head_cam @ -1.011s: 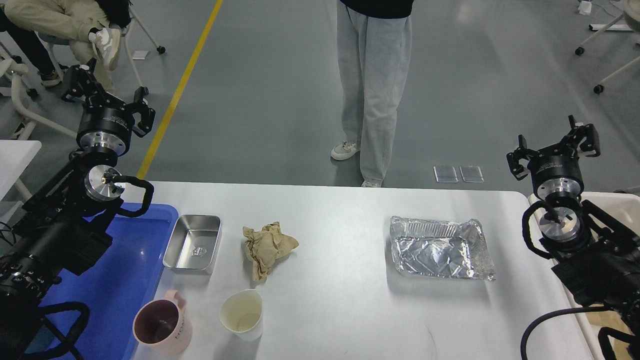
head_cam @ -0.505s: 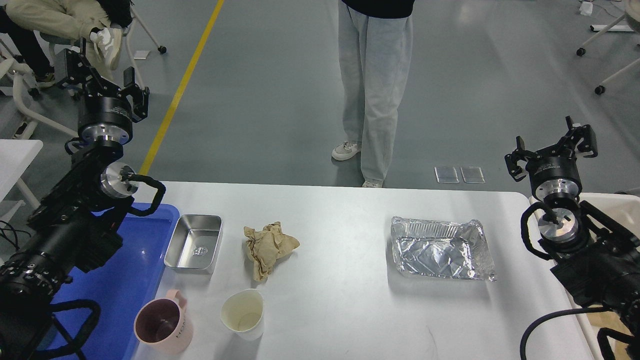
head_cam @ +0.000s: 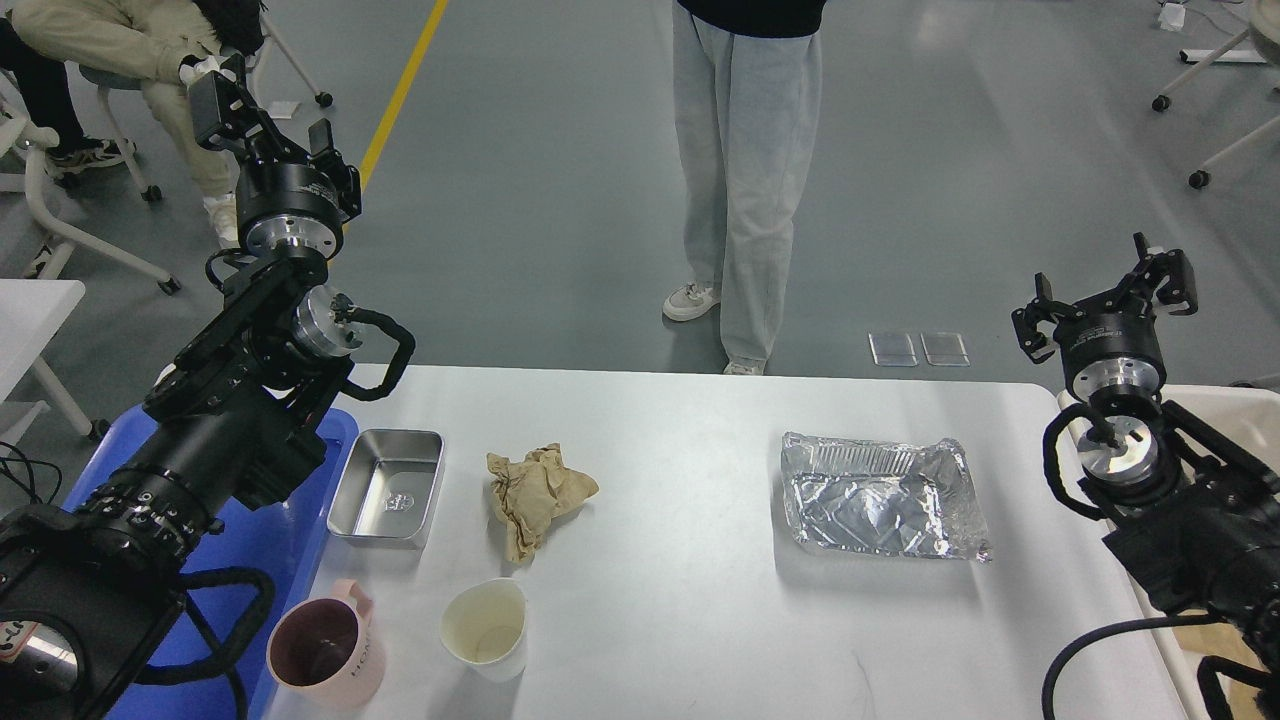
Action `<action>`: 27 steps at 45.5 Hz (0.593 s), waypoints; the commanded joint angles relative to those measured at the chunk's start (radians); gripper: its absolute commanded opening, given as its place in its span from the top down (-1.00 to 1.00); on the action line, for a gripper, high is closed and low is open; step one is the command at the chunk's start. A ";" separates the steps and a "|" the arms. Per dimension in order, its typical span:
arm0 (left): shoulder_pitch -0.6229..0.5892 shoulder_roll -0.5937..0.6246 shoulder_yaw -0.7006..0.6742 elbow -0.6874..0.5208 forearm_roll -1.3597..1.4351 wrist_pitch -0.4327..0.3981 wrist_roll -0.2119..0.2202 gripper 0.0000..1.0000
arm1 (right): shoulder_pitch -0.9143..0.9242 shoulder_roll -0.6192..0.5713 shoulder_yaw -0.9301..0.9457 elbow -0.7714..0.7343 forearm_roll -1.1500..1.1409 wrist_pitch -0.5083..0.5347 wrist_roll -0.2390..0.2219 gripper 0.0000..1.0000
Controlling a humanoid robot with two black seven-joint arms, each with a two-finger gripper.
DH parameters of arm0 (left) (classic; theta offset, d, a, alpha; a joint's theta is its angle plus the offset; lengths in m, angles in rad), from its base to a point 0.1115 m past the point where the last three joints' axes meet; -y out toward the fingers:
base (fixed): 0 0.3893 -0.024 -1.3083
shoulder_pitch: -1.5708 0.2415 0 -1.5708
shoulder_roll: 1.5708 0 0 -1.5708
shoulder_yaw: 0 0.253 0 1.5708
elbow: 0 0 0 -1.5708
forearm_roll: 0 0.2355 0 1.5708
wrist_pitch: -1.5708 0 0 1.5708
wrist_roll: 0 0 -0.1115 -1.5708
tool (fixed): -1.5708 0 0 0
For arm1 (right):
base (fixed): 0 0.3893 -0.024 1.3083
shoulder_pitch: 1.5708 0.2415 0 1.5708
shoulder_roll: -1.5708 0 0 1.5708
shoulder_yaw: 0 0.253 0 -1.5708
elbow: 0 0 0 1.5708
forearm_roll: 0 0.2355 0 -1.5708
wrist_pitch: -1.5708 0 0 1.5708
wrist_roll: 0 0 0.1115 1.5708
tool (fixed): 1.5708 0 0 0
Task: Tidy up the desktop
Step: 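Raise the left arm and swing the left gripper toward the pink mug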
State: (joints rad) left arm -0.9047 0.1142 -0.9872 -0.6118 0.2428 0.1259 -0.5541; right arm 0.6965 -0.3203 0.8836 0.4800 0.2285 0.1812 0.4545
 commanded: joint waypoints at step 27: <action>-0.020 0.846 0.866 -0.677 0.233 -0.500 0.003 -0.95 | -0.003 0.027 0.000 0.009 -0.044 0.003 0.001 -1.00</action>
State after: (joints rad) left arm -0.9082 0.8200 -0.1742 -1.1922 0.3621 -0.3288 -0.5511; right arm 0.6918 -0.3027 0.8836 0.4888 0.2028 0.1858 0.4557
